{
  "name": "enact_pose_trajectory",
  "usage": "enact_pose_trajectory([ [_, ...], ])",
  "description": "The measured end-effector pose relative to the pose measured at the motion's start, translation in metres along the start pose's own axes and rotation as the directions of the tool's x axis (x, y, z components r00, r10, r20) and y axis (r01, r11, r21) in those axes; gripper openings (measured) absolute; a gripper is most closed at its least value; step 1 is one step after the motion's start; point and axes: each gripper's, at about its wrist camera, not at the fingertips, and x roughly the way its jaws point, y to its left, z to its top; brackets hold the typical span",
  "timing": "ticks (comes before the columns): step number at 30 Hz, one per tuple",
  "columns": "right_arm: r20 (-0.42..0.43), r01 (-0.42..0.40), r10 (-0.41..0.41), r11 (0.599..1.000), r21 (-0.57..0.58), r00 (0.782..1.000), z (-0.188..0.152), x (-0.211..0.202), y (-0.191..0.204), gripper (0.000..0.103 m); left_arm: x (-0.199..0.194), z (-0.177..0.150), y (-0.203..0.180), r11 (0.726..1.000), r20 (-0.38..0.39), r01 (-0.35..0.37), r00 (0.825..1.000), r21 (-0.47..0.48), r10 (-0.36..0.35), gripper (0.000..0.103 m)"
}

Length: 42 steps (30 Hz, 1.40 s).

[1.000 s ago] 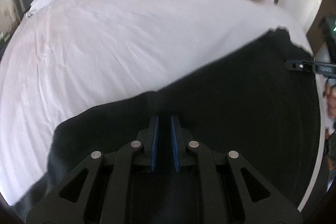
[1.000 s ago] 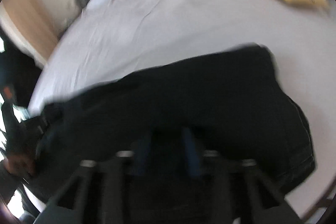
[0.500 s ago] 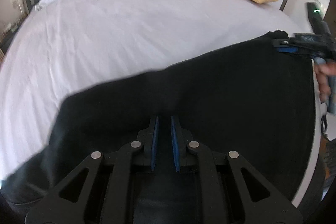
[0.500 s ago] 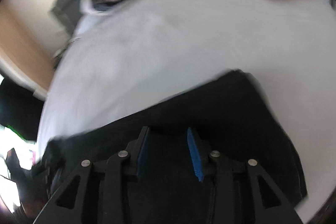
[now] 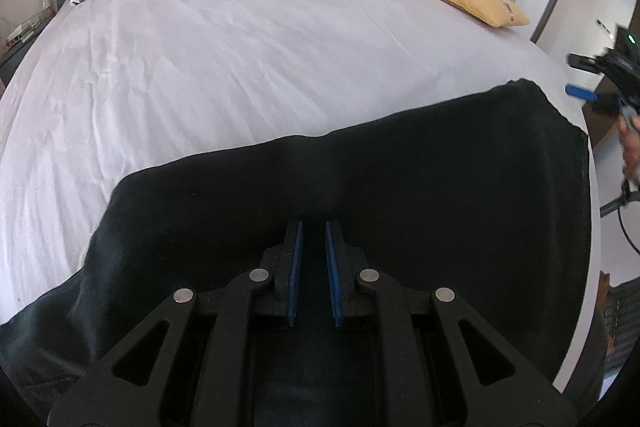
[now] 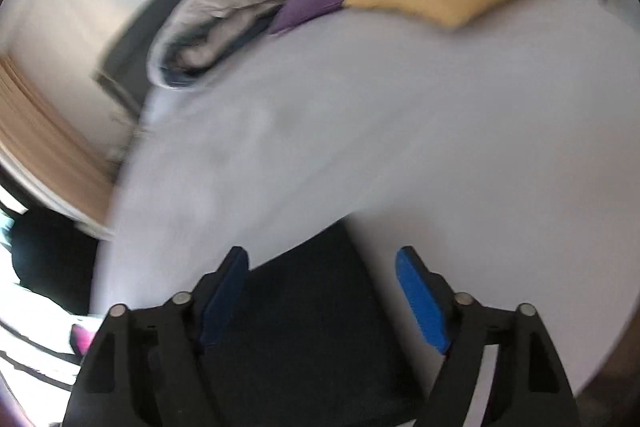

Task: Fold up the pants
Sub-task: 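Move the right gripper to the jeans leg ends and grasp them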

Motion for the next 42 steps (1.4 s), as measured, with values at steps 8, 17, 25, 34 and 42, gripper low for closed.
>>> enact_pose_trajectory([
  [8, -0.061, -0.164, 0.165, 0.986, 0.018, 0.984, -0.090, 0.028, -0.010, 0.032, 0.003, -0.003, 0.011, 0.997, -0.010, 0.057, 0.998, -0.051, -0.057, 0.012],
  [17, 0.250, 0.090, -0.158, 0.960, 0.263, 0.955, -0.083, -0.094, -0.057, 0.080, -0.002, -0.002, 0.006, 0.999, -0.003, 0.030, 1.000, -0.039, -0.030, 0.012],
  [25, 0.108, 0.065, -0.123, 0.899, 0.432, 0.986, -0.122, -0.055, -0.056, 0.085, -0.023, 0.006, -0.025, 0.996, 0.043, 0.083, 0.996, -0.013, -0.083, 0.012],
  [34, 0.187, -0.134, 0.031, 0.813, 0.566, 0.982, -0.131, -0.032, -0.052, 0.085, 0.002, 0.001, -0.019, 0.988, -0.012, 0.128, 0.992, -0.082, -0.129, 0.012],
  [42, 0.252, -0.165, 0.027, 0.823, 0.544, 0.967, -0.108, -0.015, -0.040, 0.071, 0.017, -0.001, -0.004, 0.975, -0.018, 0.177, 0.983, -0.136, -0.181, 0.012],
])
